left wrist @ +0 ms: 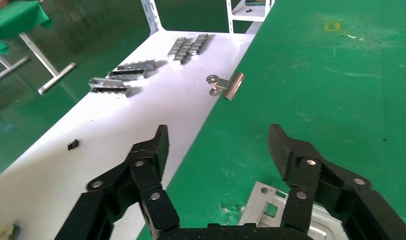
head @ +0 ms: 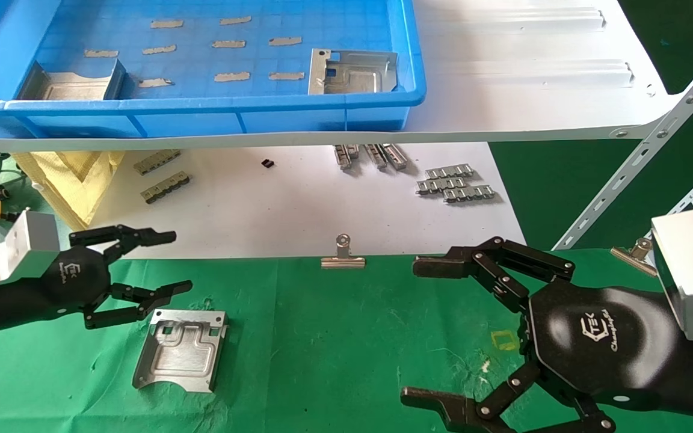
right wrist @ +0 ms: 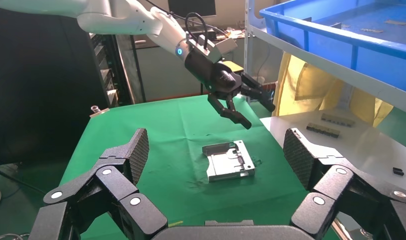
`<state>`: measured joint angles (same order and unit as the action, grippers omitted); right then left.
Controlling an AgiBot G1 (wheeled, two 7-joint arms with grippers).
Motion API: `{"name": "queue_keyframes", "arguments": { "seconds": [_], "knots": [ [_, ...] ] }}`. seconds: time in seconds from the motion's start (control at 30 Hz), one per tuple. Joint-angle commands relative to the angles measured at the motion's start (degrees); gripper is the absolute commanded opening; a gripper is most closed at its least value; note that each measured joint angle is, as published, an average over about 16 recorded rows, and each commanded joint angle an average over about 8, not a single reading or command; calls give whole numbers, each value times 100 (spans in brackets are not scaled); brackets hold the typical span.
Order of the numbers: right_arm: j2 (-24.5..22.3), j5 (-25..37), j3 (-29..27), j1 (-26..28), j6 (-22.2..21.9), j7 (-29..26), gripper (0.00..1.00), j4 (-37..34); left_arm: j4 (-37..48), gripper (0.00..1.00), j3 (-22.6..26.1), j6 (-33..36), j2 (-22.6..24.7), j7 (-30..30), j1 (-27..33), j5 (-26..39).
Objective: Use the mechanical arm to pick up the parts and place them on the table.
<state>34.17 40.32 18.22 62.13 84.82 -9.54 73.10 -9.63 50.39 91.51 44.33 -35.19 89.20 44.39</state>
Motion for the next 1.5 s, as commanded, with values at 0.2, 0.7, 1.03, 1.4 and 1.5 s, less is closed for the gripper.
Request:
{"name": "queue_keyframes", "arguments": {
  "seconds": [0.2, 0.7, 1.03, 1.4, 1.5],
  "knots": [
    [0, 0, 0, 0, -1, 0, 100, -1, -28, 100, -29, -7, -22, 142, -53, -81],
    [0, -1, 2, 1, 0, 2, 100, -4, -1157, 100, -630, -110, -179, 901, -521, -86],
    [-1, -2, 4, 2, 0, 3, 100, -4, -2220, 100, -1199, -206, -332, 1650, -976, -120],
    [-2, -4, 6, 3, -1, 4, 100, -4, -3391, 100, -1827, -311, -500, 2476, -1478, -157],
    [-2, -4, 7, 3, -1, 4, 100, -4, -3710, 100, -1998, -340, -546, 2701, -1614, -167]
  ]
}}
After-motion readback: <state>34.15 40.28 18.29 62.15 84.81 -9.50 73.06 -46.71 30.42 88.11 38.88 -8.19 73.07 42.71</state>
